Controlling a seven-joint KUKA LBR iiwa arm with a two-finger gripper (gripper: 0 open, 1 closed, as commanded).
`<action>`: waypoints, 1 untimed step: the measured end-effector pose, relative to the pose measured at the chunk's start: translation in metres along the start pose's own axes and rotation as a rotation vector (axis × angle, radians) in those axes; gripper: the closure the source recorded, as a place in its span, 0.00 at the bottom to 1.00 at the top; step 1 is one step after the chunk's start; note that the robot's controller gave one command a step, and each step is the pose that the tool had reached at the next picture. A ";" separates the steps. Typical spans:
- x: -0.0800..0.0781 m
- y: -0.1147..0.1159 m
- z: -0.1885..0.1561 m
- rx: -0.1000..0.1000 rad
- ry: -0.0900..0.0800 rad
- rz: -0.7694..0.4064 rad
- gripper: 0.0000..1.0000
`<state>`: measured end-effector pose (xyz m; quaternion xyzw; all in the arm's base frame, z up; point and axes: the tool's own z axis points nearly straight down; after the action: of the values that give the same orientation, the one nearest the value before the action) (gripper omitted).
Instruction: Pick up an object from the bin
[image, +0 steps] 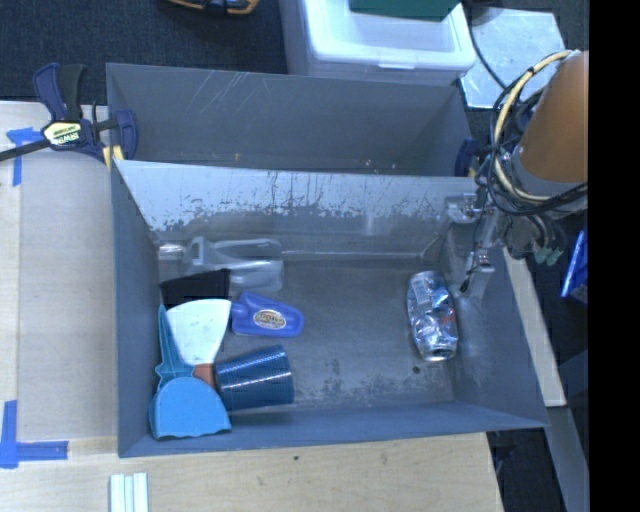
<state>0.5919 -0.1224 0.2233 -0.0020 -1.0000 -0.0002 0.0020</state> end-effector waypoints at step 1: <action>-0.001 0.001 -0.005 0.001 -0.008 -0.004 0.00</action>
Offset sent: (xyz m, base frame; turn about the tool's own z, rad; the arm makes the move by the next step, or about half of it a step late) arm 0.0184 -0.0267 -0.1533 -0.6739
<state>0.5932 -0.1216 0.2286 0.0000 -1.0000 0.0005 -0.0022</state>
